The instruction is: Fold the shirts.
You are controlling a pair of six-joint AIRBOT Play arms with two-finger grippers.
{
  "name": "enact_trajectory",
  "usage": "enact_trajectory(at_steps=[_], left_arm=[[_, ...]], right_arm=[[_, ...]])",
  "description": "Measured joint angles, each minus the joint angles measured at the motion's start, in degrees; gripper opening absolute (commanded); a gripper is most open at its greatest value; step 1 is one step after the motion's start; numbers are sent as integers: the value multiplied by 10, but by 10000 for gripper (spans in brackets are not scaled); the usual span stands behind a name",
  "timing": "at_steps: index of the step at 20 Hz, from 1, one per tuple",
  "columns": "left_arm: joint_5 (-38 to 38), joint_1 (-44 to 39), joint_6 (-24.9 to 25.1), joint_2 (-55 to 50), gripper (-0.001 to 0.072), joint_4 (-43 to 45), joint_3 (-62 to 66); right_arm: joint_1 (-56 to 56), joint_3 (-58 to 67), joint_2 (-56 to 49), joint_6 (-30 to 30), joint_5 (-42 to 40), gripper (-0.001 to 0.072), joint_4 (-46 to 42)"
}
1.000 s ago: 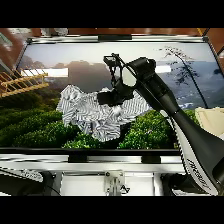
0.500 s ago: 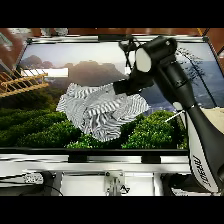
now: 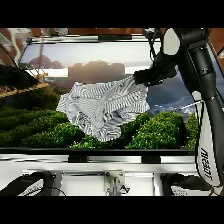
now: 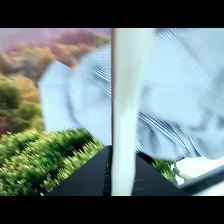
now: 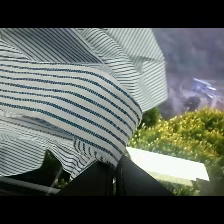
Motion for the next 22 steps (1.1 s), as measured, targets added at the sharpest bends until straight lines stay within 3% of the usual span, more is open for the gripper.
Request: enact_trajectory(at_steps=[7,12,22], left_arm=[[-99,-222,-44,134,53,120,-158],[-127,-342,-54,143,53,145,-186],[-141,-408,-48,99,53,204,-193]], right_arm=[[-54,1,0,-40,2,80,-2],[-62,1,0,-58,-7,80,-1],[-64,1,5,-78,-10,80,-3]])
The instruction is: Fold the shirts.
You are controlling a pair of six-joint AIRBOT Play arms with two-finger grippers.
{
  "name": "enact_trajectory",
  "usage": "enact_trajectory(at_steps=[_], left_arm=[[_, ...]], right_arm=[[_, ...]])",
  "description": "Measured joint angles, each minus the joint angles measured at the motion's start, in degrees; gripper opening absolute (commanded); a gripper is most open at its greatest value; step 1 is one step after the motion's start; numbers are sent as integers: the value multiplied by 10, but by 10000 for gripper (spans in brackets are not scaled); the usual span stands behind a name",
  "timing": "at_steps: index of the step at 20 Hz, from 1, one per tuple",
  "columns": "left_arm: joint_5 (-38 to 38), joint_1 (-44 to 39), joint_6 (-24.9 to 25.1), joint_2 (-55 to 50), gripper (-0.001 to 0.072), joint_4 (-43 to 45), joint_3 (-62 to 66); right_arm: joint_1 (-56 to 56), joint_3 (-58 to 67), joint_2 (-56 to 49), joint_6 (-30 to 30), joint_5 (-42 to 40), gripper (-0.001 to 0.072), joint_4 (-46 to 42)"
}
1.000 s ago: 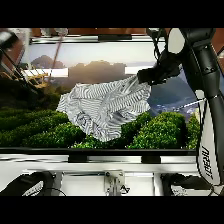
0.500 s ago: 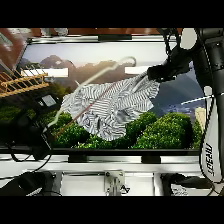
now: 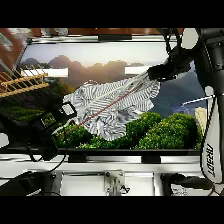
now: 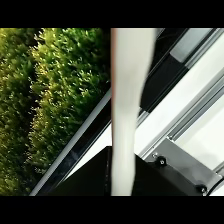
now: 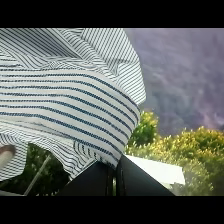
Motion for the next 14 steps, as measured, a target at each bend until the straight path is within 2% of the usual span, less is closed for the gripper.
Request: enact_trajectory(at_steps=[9,14], left_arm=[[26,5,22,-73,52,32,0],[36,12,24,-78,52,39,19]], right_arm=[[0,0,65,-15,-17,80,44],[0,0,92,-38,6,80,50]])
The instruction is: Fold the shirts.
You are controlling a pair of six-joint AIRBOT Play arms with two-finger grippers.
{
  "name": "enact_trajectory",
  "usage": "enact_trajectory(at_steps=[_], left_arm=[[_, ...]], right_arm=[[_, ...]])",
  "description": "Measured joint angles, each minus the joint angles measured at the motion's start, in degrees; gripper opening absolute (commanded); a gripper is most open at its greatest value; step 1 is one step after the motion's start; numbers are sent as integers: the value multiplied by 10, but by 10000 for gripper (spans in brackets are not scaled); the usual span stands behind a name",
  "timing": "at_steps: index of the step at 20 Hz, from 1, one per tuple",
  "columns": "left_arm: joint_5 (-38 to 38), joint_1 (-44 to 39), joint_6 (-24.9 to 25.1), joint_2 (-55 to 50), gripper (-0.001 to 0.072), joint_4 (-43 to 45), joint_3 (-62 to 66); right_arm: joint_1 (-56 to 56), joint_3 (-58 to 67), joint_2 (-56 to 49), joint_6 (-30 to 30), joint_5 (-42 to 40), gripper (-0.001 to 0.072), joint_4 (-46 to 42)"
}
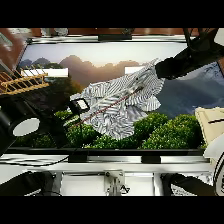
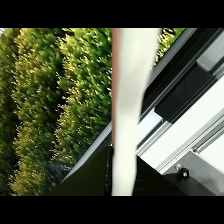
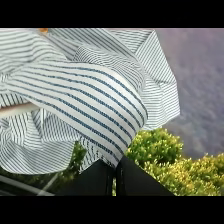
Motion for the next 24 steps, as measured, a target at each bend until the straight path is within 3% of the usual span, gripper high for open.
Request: enact_trajectory(at_steps=[6,16,24], left_arm=[[-1,2,-5,7,52,-13,40],[21,-43,24,-71,52,-62,47],[119,-41,48,-116,52,-85,49]], right_arm=[[0,0,7,-14,17,80,-14],[0,2,22,-44,-33,80,11],[0,2,67,-73,-51,80,108]])
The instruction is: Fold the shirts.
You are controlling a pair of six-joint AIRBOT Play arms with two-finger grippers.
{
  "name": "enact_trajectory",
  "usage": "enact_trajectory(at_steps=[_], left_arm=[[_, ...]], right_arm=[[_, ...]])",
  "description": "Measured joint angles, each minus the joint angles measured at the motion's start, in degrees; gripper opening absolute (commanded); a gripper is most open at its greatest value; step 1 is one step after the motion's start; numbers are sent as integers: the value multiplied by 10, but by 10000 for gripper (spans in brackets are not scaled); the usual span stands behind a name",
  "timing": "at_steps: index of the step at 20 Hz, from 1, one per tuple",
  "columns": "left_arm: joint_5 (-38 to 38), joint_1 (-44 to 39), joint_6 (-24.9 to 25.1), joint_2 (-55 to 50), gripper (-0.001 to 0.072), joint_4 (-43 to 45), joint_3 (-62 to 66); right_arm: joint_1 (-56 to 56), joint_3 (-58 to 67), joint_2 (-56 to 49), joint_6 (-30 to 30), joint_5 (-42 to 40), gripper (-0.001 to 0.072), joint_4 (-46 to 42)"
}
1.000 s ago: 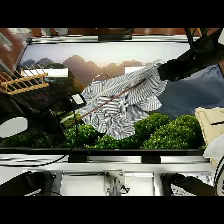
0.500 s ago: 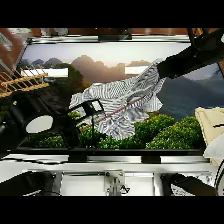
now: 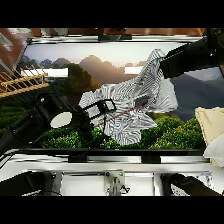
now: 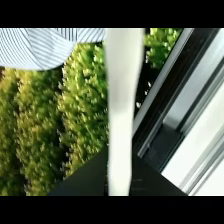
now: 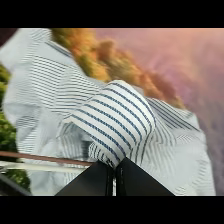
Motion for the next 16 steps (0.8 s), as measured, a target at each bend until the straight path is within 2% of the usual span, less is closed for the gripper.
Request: enact_trajectory(at_steps=[5,8,13,14,15,16], left_arm=[[80,2,4,-6,52,-33,0],[119,14,-12,-7,52,-63,0],[161,36,-28,-7,51,-138,0],[164,38,-29,-7,52,-144,0],[167,39,-30,-7,52,-151,0],[170,40,-32,-7,52,-156,0]], right_arm=[[0,0,6,-1,52,80,69],[0,0,7,18,87,80,103],[0,0,7,38,123,81,101],[0,0,7,41,126,143,96],[0,0,7,45,127,417,93],[0,0,7,48,127,600,92]])
